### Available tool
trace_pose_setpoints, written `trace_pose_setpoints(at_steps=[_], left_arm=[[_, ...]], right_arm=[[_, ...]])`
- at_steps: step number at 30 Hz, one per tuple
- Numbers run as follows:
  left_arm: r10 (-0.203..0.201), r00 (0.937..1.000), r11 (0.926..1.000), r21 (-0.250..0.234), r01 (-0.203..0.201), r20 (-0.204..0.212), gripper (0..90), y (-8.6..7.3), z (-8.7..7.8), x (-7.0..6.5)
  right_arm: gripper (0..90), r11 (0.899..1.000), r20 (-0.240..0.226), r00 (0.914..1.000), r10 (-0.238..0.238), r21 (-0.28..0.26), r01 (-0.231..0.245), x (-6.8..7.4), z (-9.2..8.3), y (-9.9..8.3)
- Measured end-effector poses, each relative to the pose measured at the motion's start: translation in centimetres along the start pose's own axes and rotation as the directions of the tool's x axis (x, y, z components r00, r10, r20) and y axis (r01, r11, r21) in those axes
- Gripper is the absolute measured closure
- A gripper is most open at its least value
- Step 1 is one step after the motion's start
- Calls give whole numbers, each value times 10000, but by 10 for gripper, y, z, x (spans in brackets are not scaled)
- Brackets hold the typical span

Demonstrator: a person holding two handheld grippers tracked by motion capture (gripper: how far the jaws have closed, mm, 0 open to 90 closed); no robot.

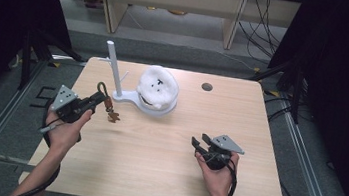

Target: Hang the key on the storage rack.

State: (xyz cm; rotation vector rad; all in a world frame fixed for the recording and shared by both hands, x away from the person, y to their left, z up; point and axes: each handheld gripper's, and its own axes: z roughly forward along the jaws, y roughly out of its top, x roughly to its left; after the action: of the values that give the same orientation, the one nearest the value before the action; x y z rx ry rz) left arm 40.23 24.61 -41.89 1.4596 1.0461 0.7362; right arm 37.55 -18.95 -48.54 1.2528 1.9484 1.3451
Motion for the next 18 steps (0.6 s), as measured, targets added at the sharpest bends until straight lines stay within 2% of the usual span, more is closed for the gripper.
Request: trace_pose_setpoints(at_steps=[1, 2, 3, 6, 7, 8, 10, 13, 18], left_arm=[[44, 9997, 10000, 26, -43, -238, 844, 2, 1, 5], [44, 9997, 10000, 26, -43, -238, 845, 2, 1, 5], [137, 9988, 9999, 37, -135, -477, 844, 4, 2, 10], [258, 9973, 9997, 69, -253, -686, 844, 5, 4, 15], [277, 9959, 9996, 72, -272, -866, 845, 7, 7, 19], [284, 9948, 9996, 80, -277, -974, 844, 8, 8, 21], [322, 9939, 9995, 98, -313, -1055, 844, 9, 10, 23], [424, 9901, 9990, 189, -403, -1335, 844, 14, 17, 28], [450, 9856, 9988, 247, -415, -1633, 844, 19, 26, 33]], right_arm=[[550, 10000, 112, 9999, -24, -84, 25, -2, 1, -1], [548, 9998, 89, 10000, 7, -184, -5, -3, 1, -1], [548, 9999, 200, 9998, 40, -104, -38, -3, 0, -1], [546, 9998, 298, 9995, -44, -194, 50, -5, 1, -1], [547, 9997, 129, 9999, 68, -232, -65, -5, 0, -1], [547, 9986, 166, 9985, 524, -108, -522, -1, -2, -1], [547, 9989, 142, 9989, 437, -144, -435, -1, -2, -1], [546, 9998, 80, 9999, 65, -203, -63, -5, 0, -1], [546, 9997, -11, 9998, 179, -144, -179, -5, -1, -1]])
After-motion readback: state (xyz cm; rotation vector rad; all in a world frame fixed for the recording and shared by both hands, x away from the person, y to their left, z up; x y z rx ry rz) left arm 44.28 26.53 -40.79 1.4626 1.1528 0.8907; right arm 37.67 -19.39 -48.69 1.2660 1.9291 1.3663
